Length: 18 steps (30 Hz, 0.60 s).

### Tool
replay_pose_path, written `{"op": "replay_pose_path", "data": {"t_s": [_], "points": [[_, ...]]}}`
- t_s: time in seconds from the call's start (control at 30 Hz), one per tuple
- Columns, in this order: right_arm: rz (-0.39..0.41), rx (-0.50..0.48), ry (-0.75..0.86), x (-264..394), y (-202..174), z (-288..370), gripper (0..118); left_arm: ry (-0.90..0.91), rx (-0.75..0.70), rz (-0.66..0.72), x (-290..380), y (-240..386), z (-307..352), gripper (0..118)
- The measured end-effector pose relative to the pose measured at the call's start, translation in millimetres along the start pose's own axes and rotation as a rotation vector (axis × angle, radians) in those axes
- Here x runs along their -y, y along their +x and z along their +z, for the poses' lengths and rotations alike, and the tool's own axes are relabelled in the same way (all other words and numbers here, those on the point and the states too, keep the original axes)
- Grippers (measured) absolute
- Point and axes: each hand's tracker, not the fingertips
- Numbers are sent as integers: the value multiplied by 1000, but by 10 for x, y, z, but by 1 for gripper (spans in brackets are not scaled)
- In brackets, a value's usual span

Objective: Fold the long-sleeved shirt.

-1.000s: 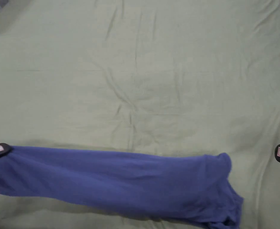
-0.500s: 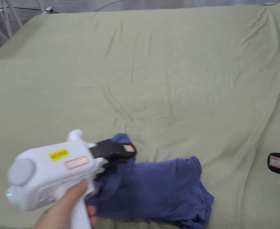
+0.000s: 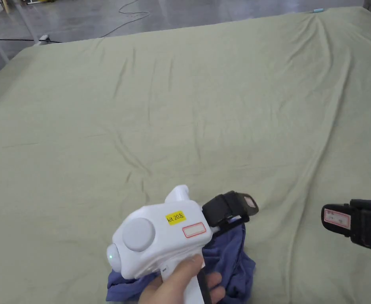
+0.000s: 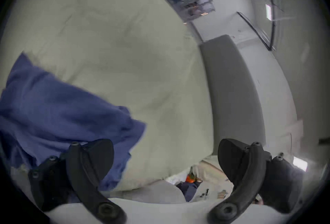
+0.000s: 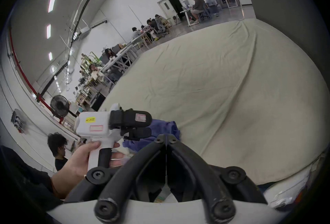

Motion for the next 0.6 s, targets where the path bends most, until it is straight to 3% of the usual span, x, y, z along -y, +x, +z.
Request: {"op": "replay_pose_path", "data": {"t_s": [0.03, 0.13, 0.17, 0.2, 0.23, 0.3, 0.37, 0.6], "points": [[-8, -22, 12, -9, 2, 21, 0, -4, 13, -13, -39, 54, 115, 115], [-22, -61, 51, -40, 22, 95, 0, 43, 34, -88, -178, 156, 610, 94], [-19, -62, 58, -46, 15, 107, 0, 114, -1, -122, -208, 155, 784, 71], [-16, -60, 65, -50, 9, 110, 0, 161, -73, -156, -222, 149, 895, 25], [-12, -56, 69, -54, 9, 106, 0, 200, -210, -192, -217, 105, 984, 0], [-5, -53, 66, -57, -4, 86, 0, 198, -416, -258, -202, -16, 994, 0], [3, -53, 54, -42, -14, 30, 0, 65, -540, -259, -85, -203, 796, 0], [-4, -44, 0, 51, -34, -73, 0, -295, -453, -201, 680, -397, -390, 0]]}}
